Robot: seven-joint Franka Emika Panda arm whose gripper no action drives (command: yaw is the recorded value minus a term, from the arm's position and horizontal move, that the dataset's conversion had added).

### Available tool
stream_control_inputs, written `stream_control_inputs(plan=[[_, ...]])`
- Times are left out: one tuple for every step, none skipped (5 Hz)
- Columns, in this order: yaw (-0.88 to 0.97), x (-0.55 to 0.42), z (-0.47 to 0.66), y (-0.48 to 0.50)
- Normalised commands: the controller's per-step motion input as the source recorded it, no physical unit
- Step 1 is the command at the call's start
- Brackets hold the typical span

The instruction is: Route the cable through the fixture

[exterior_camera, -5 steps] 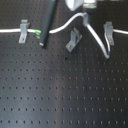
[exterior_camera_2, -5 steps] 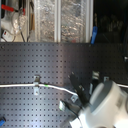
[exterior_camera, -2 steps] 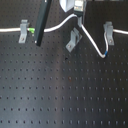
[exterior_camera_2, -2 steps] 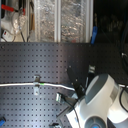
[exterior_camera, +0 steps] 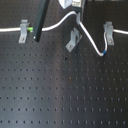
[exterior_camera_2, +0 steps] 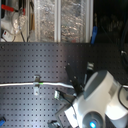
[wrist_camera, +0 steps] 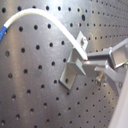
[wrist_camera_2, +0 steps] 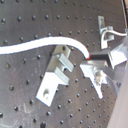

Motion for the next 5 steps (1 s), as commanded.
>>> stream_control_inputs(plan=[[0.00,-0.039,0.03,-0.026],[0.00,-0.372,0.16,0.014],[0.00,-0.027,0.00,-0.018],[0.13,-0.132,0.05,0.156],[0.09,-0.380,0.59,0.154]])
